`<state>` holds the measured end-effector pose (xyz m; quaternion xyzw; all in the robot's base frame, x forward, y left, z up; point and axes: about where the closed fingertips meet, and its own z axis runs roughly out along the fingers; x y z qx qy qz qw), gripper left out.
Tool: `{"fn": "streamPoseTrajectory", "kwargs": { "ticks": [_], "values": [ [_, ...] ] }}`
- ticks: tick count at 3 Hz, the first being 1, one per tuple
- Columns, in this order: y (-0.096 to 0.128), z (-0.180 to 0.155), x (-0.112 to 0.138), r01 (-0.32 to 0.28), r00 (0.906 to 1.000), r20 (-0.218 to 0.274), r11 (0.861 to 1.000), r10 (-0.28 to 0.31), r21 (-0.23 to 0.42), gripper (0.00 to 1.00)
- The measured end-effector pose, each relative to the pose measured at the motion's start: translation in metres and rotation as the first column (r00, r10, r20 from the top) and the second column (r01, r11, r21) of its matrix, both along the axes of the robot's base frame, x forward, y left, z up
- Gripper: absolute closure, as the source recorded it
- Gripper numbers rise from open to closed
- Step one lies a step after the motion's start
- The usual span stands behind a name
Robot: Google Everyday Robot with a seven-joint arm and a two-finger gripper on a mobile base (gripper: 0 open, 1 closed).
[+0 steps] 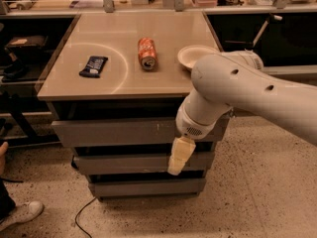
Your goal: Open top drawer
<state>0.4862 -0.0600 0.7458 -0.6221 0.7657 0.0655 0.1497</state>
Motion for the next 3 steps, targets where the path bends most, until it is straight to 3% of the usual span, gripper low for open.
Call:
{"fn": "streamPoseTrajectory", "kwargs": {
  "ticks": [3],
  "values": [
    [0.035,-0.047,0.042,-0.044,0.9989,0.016,0.999,0.044,-0.022,0.00]
  ]
}}
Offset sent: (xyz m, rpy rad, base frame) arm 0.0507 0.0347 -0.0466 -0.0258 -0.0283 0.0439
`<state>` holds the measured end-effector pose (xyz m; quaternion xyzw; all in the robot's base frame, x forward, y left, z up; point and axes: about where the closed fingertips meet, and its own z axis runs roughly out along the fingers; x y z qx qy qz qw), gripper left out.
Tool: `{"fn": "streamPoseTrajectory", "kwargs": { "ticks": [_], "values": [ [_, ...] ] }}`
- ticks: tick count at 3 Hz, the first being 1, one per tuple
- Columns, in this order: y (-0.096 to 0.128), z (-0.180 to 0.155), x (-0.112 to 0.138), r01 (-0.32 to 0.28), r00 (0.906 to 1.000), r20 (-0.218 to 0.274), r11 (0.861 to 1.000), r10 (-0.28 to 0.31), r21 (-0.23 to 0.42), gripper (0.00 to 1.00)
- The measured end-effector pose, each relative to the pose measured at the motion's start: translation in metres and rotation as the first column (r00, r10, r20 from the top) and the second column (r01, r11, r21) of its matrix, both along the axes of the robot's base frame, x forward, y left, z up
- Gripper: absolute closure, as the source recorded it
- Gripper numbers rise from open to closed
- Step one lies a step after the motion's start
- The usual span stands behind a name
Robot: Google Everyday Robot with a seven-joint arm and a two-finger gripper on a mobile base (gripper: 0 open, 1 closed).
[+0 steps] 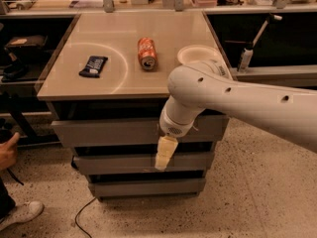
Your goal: Open top drawer
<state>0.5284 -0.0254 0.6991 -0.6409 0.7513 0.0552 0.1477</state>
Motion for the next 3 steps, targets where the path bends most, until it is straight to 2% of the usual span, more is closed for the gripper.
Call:
{"fn": "streamPoseTrajectory", "kwargs": {
  "ticks": [2,3],
  "values": [
    [0.023,-0.017,0.025,-0.030,0.9995,0.012,1.000,0.030,0.008,0.00],
    [0.034,-0.029,0.031,-0.049,0.9988,0.002,0.999,0.049,0.017,0.00]
  ]
}}
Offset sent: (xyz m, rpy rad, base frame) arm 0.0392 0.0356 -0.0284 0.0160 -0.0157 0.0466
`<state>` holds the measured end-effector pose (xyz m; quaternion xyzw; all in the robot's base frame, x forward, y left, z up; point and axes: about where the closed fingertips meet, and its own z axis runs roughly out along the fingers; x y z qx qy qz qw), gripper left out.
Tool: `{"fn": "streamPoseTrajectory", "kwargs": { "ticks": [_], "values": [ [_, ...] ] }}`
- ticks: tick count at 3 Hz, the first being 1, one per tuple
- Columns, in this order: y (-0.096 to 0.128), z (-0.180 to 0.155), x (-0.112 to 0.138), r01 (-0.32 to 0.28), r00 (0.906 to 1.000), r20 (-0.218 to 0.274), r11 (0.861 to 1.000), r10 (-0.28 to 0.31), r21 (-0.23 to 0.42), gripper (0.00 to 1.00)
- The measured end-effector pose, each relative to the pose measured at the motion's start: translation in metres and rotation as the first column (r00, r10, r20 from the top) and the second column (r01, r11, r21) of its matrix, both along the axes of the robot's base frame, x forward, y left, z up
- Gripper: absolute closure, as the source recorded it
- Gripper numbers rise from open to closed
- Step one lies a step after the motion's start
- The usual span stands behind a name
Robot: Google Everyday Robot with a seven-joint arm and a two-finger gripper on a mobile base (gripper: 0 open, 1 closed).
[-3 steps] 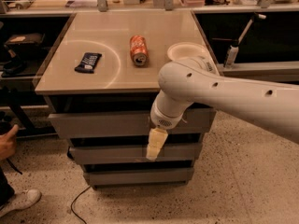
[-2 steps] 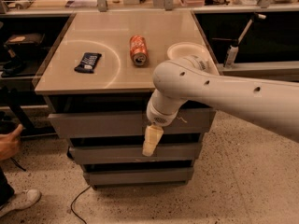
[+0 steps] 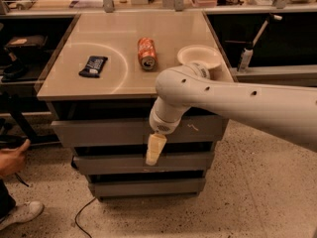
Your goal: Open top drawer
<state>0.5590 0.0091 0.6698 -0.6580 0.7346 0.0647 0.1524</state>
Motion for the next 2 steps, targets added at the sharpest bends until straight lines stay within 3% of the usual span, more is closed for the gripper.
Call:
{"fn": "streamPoseTrajectory", "kwargs": {
  "ticks": [1,2],
  "values": [
    [0.008,-0.014,-0.001,-0.009,0.9997,-0.021,1.000,0.009,-0.006,0.00],
    [0.011,-0.030,-0.017,-0.042,0.9962,-0.077,0.999,0.041,-0.019,0.00]
  ]
}}
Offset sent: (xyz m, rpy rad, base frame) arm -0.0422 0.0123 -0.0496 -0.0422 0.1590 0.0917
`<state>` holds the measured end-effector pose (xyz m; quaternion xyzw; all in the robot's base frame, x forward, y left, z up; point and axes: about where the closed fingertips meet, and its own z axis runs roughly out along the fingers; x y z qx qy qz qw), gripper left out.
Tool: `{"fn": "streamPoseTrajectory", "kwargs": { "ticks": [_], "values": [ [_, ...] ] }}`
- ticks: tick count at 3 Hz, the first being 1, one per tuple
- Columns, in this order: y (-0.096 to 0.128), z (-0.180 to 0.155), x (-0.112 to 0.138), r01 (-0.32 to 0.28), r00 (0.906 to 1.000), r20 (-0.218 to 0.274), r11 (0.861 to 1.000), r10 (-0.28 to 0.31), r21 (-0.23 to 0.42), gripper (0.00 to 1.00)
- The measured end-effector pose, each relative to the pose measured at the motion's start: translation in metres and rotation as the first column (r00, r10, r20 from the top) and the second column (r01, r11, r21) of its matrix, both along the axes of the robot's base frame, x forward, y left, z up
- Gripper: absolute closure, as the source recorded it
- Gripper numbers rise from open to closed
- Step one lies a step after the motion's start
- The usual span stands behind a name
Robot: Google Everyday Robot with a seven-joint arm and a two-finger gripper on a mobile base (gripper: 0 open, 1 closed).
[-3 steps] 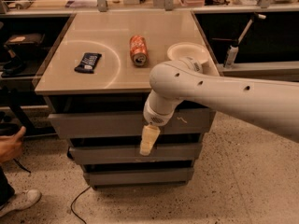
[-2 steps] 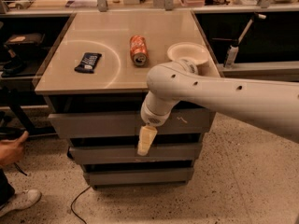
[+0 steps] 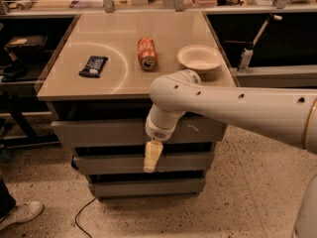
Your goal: Open top drawer
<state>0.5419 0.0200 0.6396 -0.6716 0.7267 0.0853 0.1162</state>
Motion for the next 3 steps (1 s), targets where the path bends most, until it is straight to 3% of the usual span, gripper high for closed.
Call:
{"fn": "streamPoseTrajectory", "kwargs": {
  "ticks": [1,3],
  "values": [
    [-0.0001,-0.0002,-0.0003,-0.001,1.0000,-0.001,1.000,0.001,-0.001,0.19],
    [-0.0001,-0.0002,-0.0003,-0.001,1.0000,-0.001,1.000,0.001,-0.001,0.65]
  ]
}}
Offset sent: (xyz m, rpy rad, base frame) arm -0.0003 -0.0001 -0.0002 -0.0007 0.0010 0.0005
